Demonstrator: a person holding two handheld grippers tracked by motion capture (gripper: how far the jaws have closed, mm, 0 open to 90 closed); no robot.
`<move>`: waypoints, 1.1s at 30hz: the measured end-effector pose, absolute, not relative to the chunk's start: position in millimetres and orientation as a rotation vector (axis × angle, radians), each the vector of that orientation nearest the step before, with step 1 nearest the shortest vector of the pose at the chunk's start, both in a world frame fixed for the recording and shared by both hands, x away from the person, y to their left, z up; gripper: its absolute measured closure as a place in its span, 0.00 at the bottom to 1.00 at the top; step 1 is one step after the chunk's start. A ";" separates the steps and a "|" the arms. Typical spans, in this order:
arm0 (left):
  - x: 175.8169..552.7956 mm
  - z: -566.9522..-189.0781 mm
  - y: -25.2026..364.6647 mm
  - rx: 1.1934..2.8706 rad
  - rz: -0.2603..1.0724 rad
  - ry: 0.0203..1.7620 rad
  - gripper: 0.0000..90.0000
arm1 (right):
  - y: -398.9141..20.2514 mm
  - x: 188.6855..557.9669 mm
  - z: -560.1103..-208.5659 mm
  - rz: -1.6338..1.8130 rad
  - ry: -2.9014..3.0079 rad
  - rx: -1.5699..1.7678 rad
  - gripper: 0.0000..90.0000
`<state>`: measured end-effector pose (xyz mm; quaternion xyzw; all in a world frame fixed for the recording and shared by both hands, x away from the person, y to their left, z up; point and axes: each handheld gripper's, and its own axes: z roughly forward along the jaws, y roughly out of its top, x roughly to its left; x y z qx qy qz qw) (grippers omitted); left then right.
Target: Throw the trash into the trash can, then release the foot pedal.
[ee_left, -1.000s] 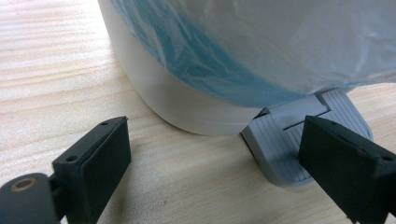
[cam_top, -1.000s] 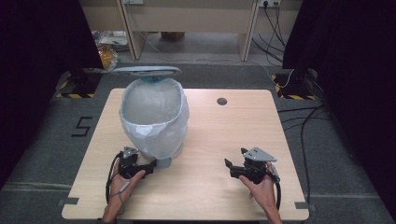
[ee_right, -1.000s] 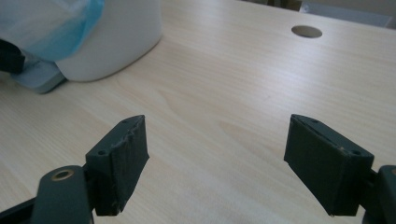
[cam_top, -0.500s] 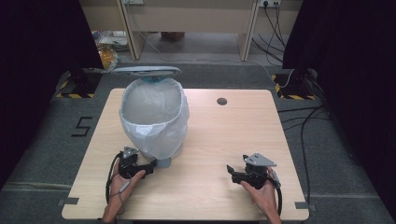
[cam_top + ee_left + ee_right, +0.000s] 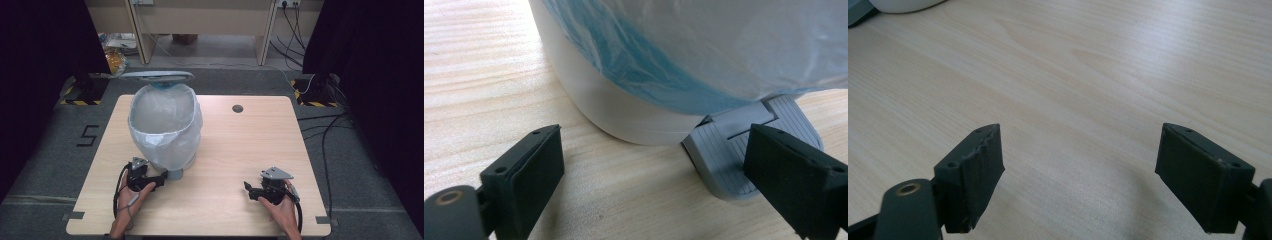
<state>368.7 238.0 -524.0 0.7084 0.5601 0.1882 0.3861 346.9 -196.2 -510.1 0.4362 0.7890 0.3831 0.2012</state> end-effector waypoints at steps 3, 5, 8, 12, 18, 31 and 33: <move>368.8 -524.0 238.0 1.804 0.479 1.426 0.09 | -196.3 346.4 -512.1 1.059 2.211 1.226 0.21; 368.8 -524.0 237.9 1.804 0.479 1.426 0.09 | -196.6 346.3 -513.5 1.045 2.216 1.228 0.21; 368.8 -524.0 238.0 1.804 0.479 1.426 0.09 | -196.2 346.2 -515.8 1.022 2.231 1.228 0.21; 368.7 -524.0 237.9 1.804 0.479 1.426 0.09 | -195.0 346.4 -516.9 0.972 2.260 1.225 0.19; 368.8 -524.0 238.0 1.804 0.479 1.426 0.09 | -194.5 346.1 -517.3 0.962 2.269 1.231 0.17; 368.8 -523.9 238.3 1.803 0.477 1.426 0.09 | -194.6 346.6 -517.4 0.963 2.274 1.229 0.17; 368.7 -524.0 238.8 1.796 0.472 1.426 0.09 | -194.5 346.5 -517.5 0.963 2.272 1.230 0.16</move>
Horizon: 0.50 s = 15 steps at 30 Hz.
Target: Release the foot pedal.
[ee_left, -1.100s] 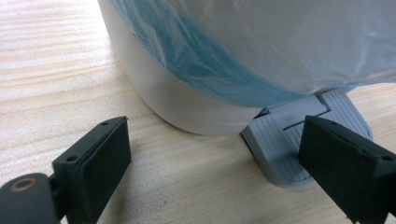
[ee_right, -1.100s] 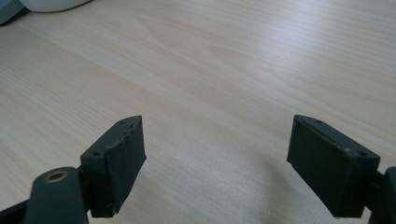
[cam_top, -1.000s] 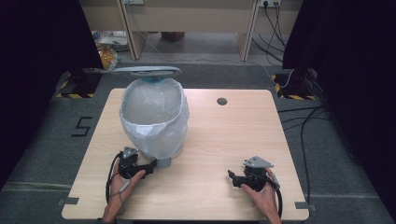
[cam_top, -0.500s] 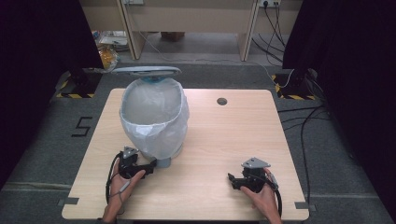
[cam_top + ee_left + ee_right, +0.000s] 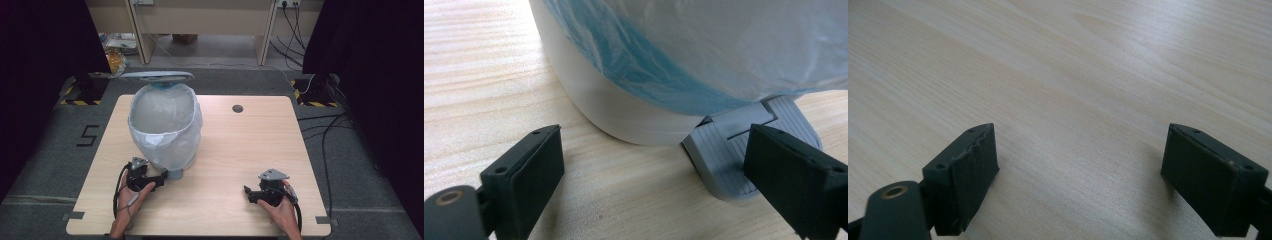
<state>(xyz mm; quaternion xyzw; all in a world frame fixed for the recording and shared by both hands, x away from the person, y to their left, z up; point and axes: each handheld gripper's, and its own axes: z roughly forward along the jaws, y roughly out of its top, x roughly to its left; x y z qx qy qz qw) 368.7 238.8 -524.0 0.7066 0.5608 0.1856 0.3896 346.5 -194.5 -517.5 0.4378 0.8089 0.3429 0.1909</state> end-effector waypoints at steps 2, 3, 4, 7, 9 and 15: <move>368.8 -523.9 239.9 1.791 0.463 1.426 0.09 | -194.6 346.4 -517.5 0.962 2.273 1.229 0.16; 368.8 -523.9 240.0 1.788 0.461 1.426 0.09 | -194.6 346.3 -517.4 0.962 2.272 1.230 0.17; 368.8 -523.9 240.1 1.785 0.460 1.427 0.09 | -194.6 346.2 -517.4 0.961 2.272 1.230 0.16; 368.8 -524.0 241.4 1.777 0.449 1.424 0.10 | -194.6 346.3 -517.4 0.962 2.273 1.229 0.16; 368.7 -524.0 242.3 1.775 0.445 1.422 0.10 | -194.6 346.3 -517.4 0.962 2.272 1.230 0.16; 368.2 -523.9 243.0 1.773 0.444 1.422 0.10 | -194.5 346.4 -517.5 0.963 2.272 1.230 0.16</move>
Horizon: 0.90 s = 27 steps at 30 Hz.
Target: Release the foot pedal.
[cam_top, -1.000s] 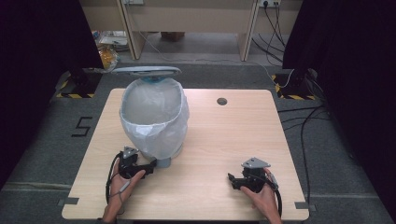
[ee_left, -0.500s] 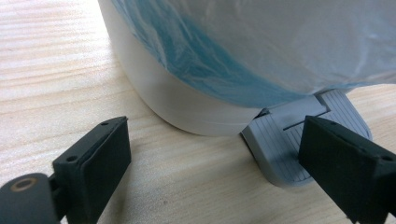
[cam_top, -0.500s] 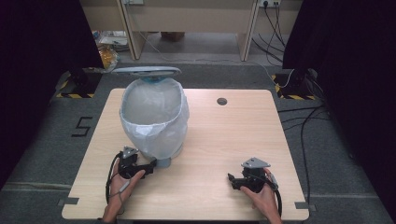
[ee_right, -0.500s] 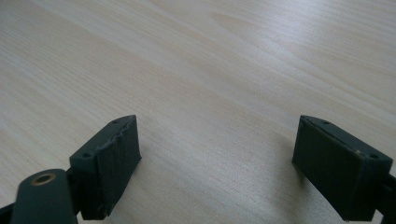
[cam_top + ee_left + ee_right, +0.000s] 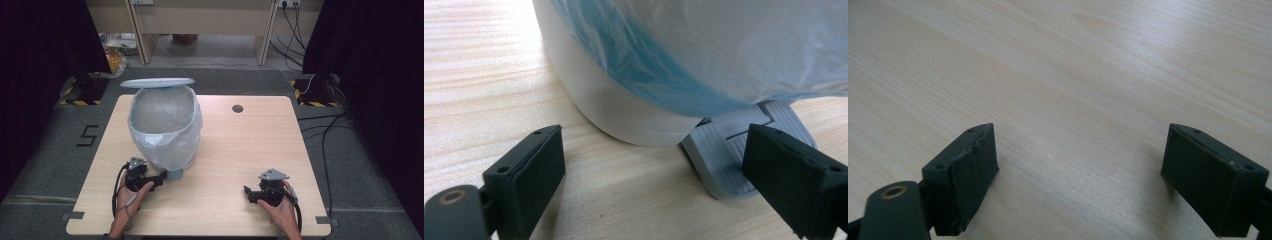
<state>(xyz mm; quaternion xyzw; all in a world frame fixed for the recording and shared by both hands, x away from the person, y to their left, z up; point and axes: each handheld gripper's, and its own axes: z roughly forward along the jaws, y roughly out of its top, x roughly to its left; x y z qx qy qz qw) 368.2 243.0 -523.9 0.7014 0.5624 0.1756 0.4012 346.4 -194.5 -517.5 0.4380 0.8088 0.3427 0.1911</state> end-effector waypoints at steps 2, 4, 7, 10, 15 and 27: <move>368.2 -523.9 243.0 1.773 0.444 1.422 0.10 | -194.5 346.5 -517.5 0.962 2.272 1.230 0.16; 368.1 -523.9 242.9 1.774 0.445 1.422 0.10 | -194.5 346.5 -517.5 0.962 2.272 1.230 0.16; 367.5 -523.9 242.7 1.770 0.445 1.424 0.10 | -194.5 346.5 -517.5 0.962 2.272 1.230 0.16; 367.3 -523.8 242.6 1.770 0.447 1.423 0.10 | -194.5 346.5 -517.5 0.962 2.272 1.230 0.16; 366.5 -523.6 242.0 1.773 0.461 1.422 0.10 | -194.6 346.6 -517.5 0.961 2.273 1.229 0.16; 365.7 -521.1 240.5 1.791 0.483 1.425 0.10 | -194.4 347.0 -517.5 0.963 2.272 1.231 0.16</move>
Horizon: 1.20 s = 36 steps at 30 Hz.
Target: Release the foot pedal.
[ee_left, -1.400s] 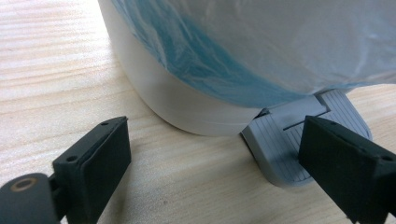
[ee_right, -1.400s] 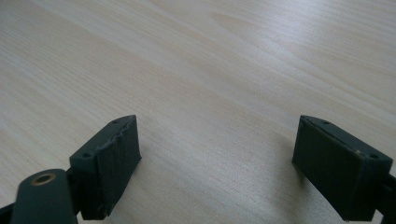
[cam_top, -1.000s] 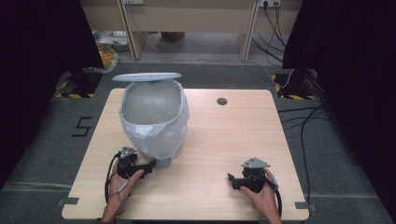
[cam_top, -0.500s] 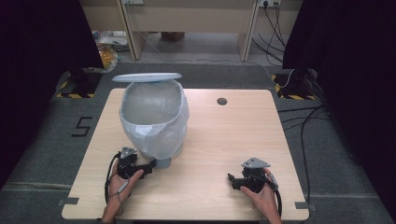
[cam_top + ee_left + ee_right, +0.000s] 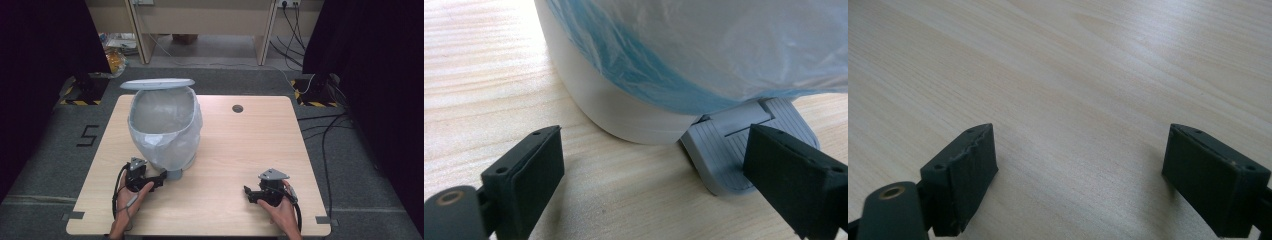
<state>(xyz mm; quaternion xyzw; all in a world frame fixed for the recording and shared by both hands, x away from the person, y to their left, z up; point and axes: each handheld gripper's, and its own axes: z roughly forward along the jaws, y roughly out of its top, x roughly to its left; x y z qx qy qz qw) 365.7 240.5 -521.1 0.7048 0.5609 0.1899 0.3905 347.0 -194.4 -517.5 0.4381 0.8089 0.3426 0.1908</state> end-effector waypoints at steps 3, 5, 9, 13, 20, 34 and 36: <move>366.3 -521.1 240.6 1.793 0.484 1.430 0.08 | -194.4 347.0 -517.5 0.963 2.273 1.230 0.16; 366.5 -520.7 240.4 1.797 0.486 1.429 0.08 | -194.5 347.0 -517.5 0.962 2.273 1.230 0.16; 365.0 -520.1 240.8 1.794 0.495 1.426 0.08 | -194.5 346.9 -517.5 0.962 2.273 1.229 0.16; 362.6 -518.3 241.2 1.794 0.510 1.425 0.10 | -194.5 346.9 -517.5 0.962 2.273 1.229 0.16; 360.7 -511.6 243.9 1.758 0.509 1.414 0.09 | -194.5 347.0 -517.5 0.963 2.273 1.228 0.16; 357.1 -508.4 245.7 1.772 0.481 1.395 0.16 | -194.5 347.0 -517.7 0.964 2.272 1.227 0.15; 355.7 -506.8 247.0 1.774 0.485 1.393 0.17 | -194.5 347.0 -517.7 0.964 2.272 1.228 0.16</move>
